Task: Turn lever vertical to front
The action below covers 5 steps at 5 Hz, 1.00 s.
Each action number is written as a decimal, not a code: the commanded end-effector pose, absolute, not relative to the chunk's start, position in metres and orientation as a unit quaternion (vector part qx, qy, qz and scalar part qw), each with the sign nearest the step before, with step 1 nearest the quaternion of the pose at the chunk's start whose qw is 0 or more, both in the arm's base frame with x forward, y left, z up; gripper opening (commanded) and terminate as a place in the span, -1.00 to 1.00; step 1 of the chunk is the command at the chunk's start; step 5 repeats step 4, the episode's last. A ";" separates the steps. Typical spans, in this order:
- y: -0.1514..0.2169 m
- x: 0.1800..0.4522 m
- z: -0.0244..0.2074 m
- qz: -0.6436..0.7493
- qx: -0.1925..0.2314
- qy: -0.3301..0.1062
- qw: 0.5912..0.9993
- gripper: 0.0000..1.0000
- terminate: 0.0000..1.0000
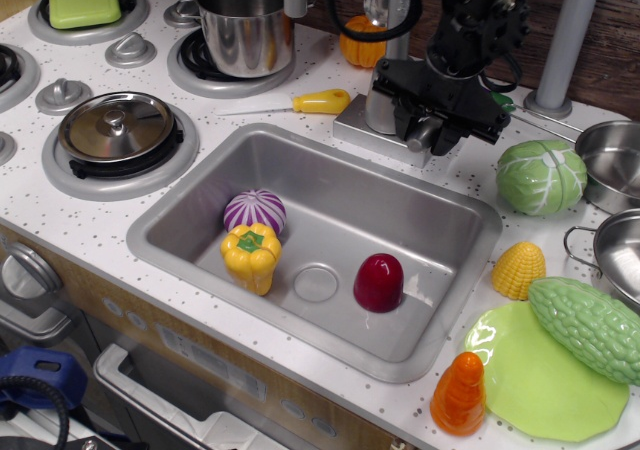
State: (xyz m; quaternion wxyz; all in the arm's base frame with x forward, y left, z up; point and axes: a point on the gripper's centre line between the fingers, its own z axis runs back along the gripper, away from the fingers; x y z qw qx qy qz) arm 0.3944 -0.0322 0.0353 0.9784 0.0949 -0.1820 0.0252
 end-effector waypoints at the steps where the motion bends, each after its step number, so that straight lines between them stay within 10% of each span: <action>1: -0.023 0.394 0.044 0.033 0.078 -0.201 0.976 -1.00 -1.00; 2: -0.020 0.396 0.050 0.025 0.083 -0.191 0.978 -1.00 -1.00; 3: -0.023 0.396 0.068 0.022 0.100 -0.160 0.982 1.00 -1.00; 4: -0.028 0.392 0.087 0.036 0.110 -0.112 0.987 1.00 1.00; 5: -0.028 0.392 0.087 0.036 0.110 -0.112 0.987 1.00 1.00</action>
